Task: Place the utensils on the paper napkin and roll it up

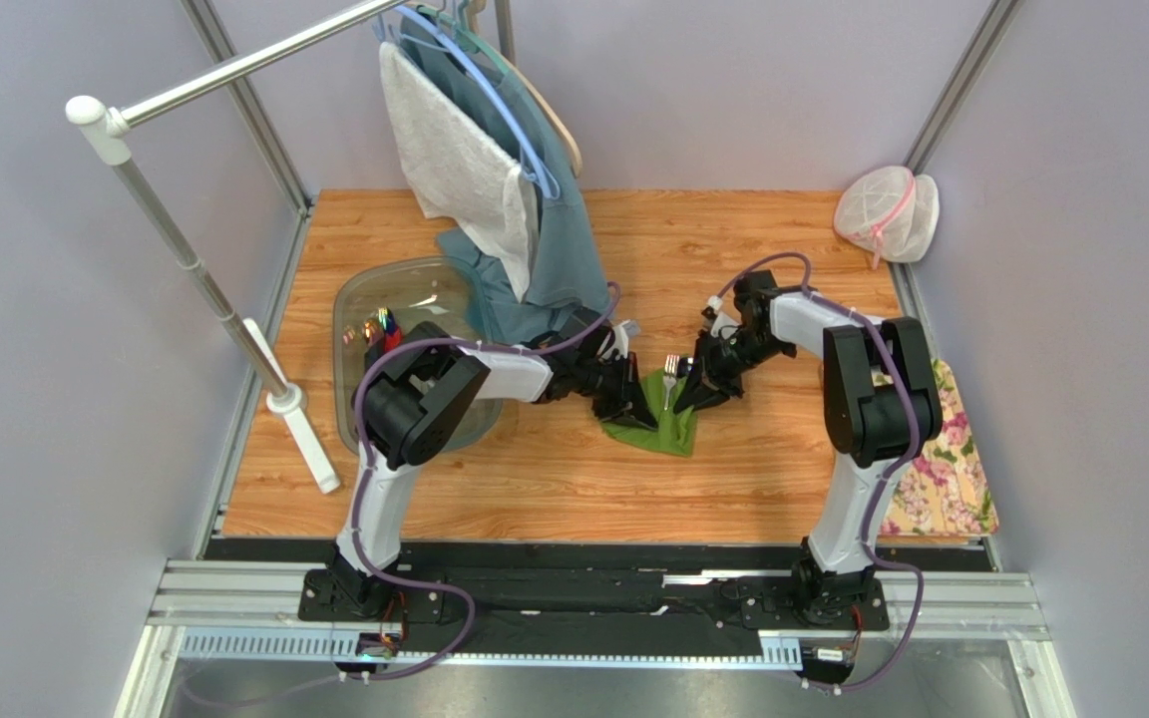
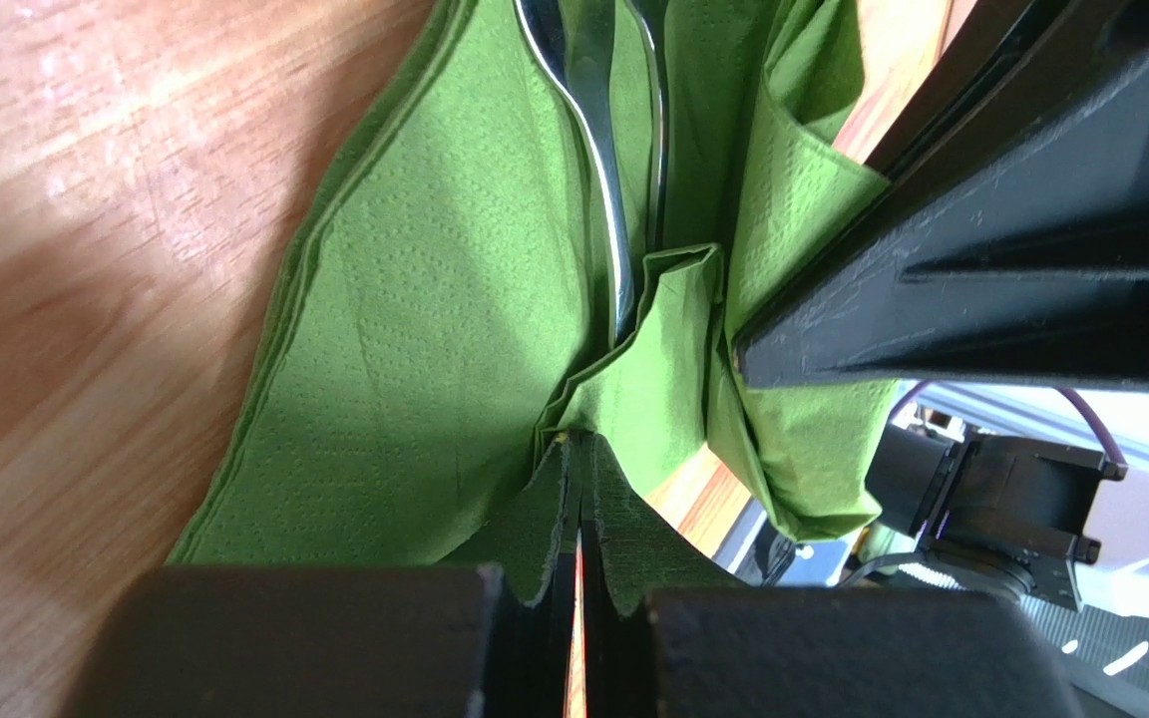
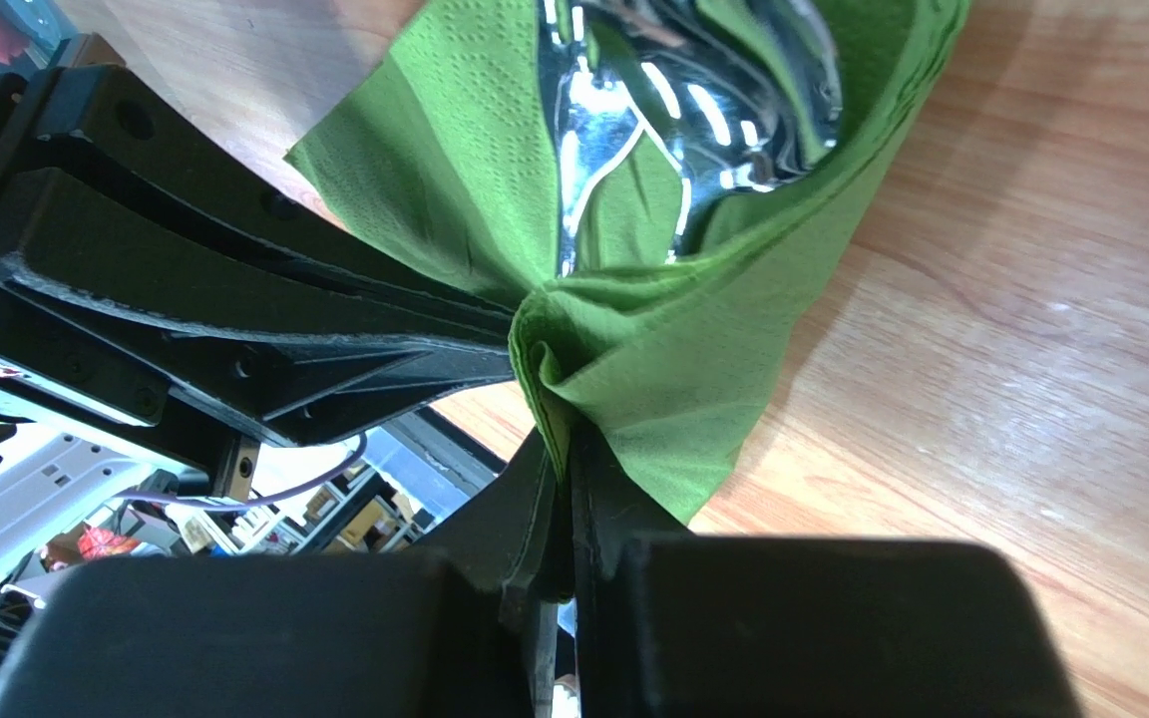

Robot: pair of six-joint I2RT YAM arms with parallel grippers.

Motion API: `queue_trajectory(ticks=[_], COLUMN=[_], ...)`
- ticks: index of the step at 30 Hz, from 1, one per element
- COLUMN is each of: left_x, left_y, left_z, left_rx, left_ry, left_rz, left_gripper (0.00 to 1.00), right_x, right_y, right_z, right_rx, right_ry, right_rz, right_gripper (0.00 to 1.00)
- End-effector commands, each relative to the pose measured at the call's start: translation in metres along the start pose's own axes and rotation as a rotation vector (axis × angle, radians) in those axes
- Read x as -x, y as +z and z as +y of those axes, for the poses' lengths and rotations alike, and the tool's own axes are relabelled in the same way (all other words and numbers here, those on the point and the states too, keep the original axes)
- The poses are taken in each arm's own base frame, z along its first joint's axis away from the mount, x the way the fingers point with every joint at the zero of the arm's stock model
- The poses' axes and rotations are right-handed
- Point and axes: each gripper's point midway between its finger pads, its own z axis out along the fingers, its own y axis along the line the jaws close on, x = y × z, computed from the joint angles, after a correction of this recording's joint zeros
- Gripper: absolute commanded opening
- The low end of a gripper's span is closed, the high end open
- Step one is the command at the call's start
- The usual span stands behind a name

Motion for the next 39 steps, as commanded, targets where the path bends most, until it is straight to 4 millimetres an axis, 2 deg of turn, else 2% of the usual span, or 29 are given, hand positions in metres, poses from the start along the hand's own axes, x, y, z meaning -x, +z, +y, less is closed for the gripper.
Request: queue_trajectory(ticks=[1,11,19,23,24,26,28,33,39], left_x=[0.005,0.005,0.009,0.012,0.013,0.015,0.015,0.014,0.019], left_y=[0.005,0.006,0.0,-0.012,-0.019,-0.026,-0.037,-0.058,-0.077], left_z=[0.01,0.009,-0.003,-0.014,-0.015,-0.015,-0.015,-0.017,-0.018], left_rx=[0.031,0.027,0.0,-0.036,-0.035,-0.037,-0.041,-0.05,-0.065], left_ry=[0.011,0.013,0.031,0.047,0.044,0.039,0.033,0.038,0.063], left_rz=[-0.007,-0.007,-0.022,-0.042,-0.051,-0.061,-0.071,-0.099,-0.146], left_gripper=[0.0,0.0,0.01,0.09,0.14,0.18,0.26,0.37,0.41], right_x=[0.012,0.015,0.019,0.019,0.018,0.019,0.02,0.021,0.022], right_y=[-0.007,0.005,0.01,0.012,0.013,0.012,0.013,0.013,0.008], right_z=[0.017,0.019,0.014,0.012,0.012,0.013,0.014,0.017,0.03], right_rx=[0.024,0.023,0.009,0.009,0.008,0.013,0.024,0.036,0.078], right_ry=[-0.029,0.004,0.02,0.025,0.025,0.027,0.031,0.036,0.035], right_rz=[-0.041,-0.026,-0.02,-0.014,-0.012,-0.012,-0.008,-0.004,-0.004], right_gripper=[0.07,0.09,0.21,0.27,0.28,0.35,0.42,0.54,0.54])
